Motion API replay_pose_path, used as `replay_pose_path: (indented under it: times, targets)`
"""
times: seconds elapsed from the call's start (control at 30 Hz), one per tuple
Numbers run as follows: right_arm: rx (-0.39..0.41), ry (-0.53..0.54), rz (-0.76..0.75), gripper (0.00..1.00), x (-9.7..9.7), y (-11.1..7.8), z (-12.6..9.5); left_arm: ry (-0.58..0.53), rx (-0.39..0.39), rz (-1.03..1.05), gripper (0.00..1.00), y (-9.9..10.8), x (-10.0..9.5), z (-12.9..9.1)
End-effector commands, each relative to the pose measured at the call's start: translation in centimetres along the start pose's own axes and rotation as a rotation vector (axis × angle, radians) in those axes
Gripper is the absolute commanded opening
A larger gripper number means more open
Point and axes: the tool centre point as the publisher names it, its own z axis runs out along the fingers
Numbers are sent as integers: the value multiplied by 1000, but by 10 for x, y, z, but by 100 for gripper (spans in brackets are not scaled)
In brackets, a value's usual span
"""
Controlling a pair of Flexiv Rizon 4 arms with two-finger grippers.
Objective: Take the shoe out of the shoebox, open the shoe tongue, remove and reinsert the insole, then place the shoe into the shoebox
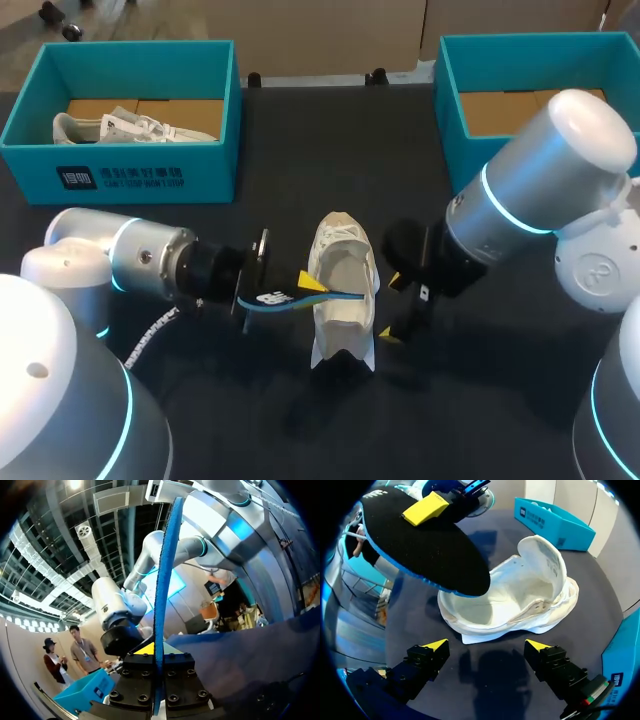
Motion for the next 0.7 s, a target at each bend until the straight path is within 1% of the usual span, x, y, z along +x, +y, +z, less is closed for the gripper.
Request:
replay_pose_path:
  times: [0.03, 0.37, 0.43, 0.53, 0.7]
  targets:
    - [17, -10, 2, 100, 0, 4, -2, -4, 2, -2, 0, 3, 3, 1]
    - [18, -14, 3, 100, 0, 4, -2, -23, -16, -20, 0, 4, 7, -2]
    - [18, -14, 3, 100, 0, 4, -2, -29, -23, -27, 0, 4, 8, -1]
    - [18, -14, 3, 100, 0, 4, -2, -45, -56, -30, 0, 6, 9, 1]
    - [18, -14, 3, 100, 0, 4, -2, -53, -66, -37, 0, 12, 9, 5]
